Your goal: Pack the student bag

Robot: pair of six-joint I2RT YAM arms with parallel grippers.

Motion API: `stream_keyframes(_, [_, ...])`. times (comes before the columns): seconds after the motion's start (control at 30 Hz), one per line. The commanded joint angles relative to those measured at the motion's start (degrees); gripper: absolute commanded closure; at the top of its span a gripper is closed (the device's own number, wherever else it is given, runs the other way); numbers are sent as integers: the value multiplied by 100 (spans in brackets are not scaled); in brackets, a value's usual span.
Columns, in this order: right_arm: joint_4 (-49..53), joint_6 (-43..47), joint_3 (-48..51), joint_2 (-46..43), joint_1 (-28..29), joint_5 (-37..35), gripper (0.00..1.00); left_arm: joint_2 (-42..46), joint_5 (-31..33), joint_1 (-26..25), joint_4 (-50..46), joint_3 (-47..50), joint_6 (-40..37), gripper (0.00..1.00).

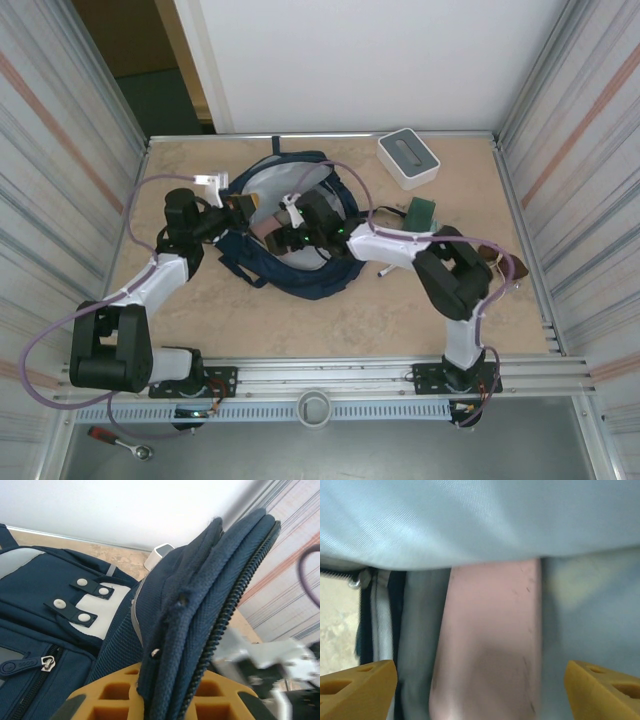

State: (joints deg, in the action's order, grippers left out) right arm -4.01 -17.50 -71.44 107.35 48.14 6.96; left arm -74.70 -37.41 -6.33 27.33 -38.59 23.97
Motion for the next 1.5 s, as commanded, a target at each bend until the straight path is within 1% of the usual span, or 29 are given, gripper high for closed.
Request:
stream_keyframes(0.0, [373, 103, 486, -1049, -34, -605, 12, 148, -127, 25, 273, 18, -71, 100])
stream_keyframes(0.13, [1328, 46, 1177, -2021, -236, -1654, 9, 157, -117, 26, 228, 27, -140, 100])
stream_keyframes(0.17, [1569, -90, 1348, -2262, -379, -1950, 8, 157, -118, 26, 209, 27, -160, 100])
stream_keyframes(0.23, [2072, -440, 1598, -2626, -779, -2245, 7, 157, -91, 26, 206, 35, -184, 100])
stream_keyframes(0.37, [2932, -1071, 1914, -3076, -2087, -2228, 5, 131, -78, 26, 237, 44, -184, 100])
stream_keyframes(0.47, [3091, -1141, 2013, -3125, -2718, -2230, 3, 135, -91, 26, 239, 44, -173, 100])
stream_keyframes(0.57, [3153, -1194, 1937, -2896, -3115, -2181, 3, 147, -99, 26, 224, 53, -164, 100])
stream_keyframes(0.67, [3035, -1234, 1838, -2488, -3288, -2055, 2, 157, -92, 26, 217, 54, -158, 100])
stream_keyframes(0.83, [2898, -1340, 1531, -1782, -3312, -1830, 2, 165, -96, 26, 203, 53, -156, 100])
stream_keyframes(1.03, [2752, -1373, 1292, -1297, -3311, -1774, 2, 192, -116, 26, 192, 71, -190, 100])
stream_keyframes(1.13, [2739, -1379, 1162, -1060, -3302, -1716, 4, 223, -115, 26, 175, 71, -207, 100])
stream_keyframes(1.47, [2713, -1467, 1023, -691, -3223, -2077, 10, 245, -90, 26, 138, 80, -259, 100])
